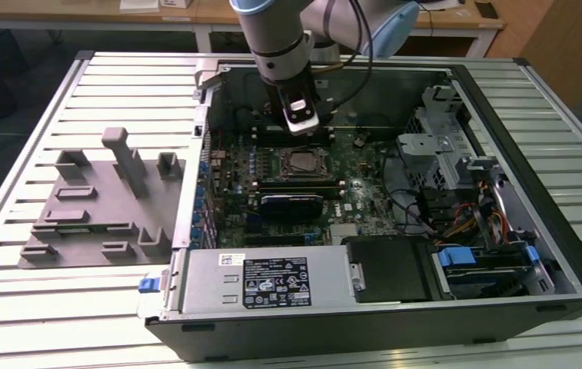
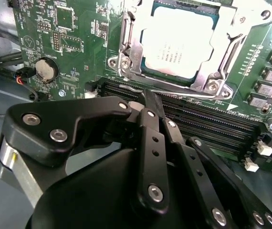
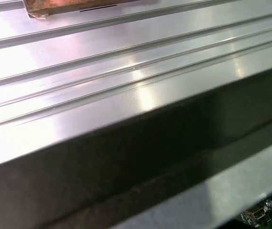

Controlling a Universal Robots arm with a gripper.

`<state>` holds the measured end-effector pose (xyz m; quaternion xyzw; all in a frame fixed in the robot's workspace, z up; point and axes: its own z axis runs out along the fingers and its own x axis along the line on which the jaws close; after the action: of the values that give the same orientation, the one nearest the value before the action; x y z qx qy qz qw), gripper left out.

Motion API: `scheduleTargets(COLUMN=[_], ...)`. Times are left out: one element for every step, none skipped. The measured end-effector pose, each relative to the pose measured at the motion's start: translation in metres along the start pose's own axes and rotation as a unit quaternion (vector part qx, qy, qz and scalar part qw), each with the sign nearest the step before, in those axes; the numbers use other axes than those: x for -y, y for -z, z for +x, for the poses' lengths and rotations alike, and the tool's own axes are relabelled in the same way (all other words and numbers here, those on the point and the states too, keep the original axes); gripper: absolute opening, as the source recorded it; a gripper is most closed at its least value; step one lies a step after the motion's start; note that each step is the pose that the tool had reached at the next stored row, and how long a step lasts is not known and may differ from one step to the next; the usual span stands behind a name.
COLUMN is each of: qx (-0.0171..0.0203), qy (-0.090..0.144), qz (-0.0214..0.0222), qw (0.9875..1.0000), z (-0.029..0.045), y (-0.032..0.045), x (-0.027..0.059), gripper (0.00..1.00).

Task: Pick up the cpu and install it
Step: 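Install the first cpu locking lever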

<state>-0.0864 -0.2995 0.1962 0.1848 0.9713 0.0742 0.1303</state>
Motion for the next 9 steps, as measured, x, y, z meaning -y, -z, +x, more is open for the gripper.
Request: scheduleTargets(qx=[0.0005, 0.0011, 0.0015, 0.002, 0.0026, 0.0031, 0.0034, 0.0037, 0.004], qy=[0.0, 0.0, 0.0, 0.0, 0.0, 0.001, 0.001, 0.001, 0.001], qz=[-0.0001, 0.0002, 0.0005, 0.0008, 0.0012, 0.0016, 0.0021, 0.0025, 0.0029], qw=[1.0, 1.0, 1.0, 1.0, 1.0, 1.0, 1.0, 1.0, 1.0], z=[0.0001, 0.0002, 0.0003, 0.0004, 0.0005, 0.0005, 0.0005, 0.0006, 0.0007], y=[-0.0004, -0.0007, -0.001, -0.0014, -0.0018, -0.0021, -0.0023, -0.0025, -0.0027], x=[0.0, 0.0, 0.0001, 0.0002, 0.0003, 0.0004, 0.0004, 0.0004, 0.0005], gripper=[0.11, 0.11, 0.11, 0.11, 0.11, 0.11, 0.11, 0.11, 0.11])
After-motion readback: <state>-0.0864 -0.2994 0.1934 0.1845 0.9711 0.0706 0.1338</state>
